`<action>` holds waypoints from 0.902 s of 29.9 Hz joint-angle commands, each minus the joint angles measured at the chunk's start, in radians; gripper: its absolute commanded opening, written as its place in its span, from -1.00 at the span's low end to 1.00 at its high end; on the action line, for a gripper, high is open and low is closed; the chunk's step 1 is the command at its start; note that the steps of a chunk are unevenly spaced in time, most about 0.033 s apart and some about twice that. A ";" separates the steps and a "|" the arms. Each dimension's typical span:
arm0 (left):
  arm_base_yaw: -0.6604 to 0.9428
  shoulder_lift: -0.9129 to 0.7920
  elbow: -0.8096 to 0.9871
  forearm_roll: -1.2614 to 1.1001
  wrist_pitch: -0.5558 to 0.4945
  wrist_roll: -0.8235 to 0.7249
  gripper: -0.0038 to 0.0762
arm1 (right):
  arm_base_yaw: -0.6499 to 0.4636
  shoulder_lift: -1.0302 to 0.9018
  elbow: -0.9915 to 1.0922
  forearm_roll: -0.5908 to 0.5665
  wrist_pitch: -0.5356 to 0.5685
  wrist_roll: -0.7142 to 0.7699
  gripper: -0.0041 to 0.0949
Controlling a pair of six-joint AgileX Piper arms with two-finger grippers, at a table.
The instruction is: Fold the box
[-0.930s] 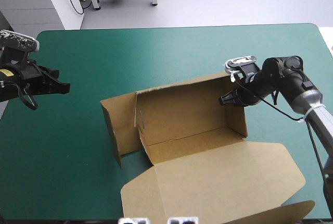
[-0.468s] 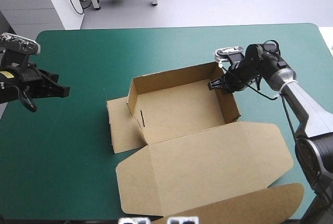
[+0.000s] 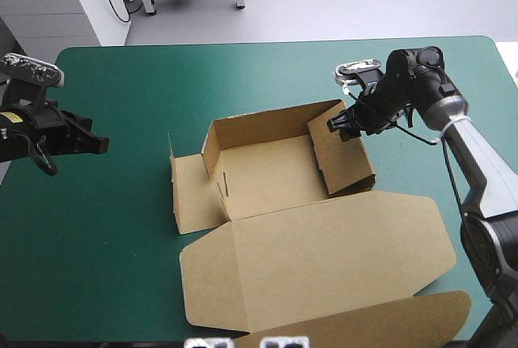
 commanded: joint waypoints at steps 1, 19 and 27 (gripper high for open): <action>-0.001 -0.015 -0.032 -0.027 -0.045 -0.002 -0.89 | -0.006 -0.067 -0.032 0.008 0.030 -0.005 0.18; -0.001 0.011 -0.032 -0.060 -0.027 -0.002 -0.89 | -0.004 -0.030 0.182 0.046 -0.054 -0.019 0.08; -0.001 0.044 -0.032 -0.078 -0.019 -0.002 -0.89 | -0.004 -0.002 0.182 0.063 -0.058 -0.051 -0.95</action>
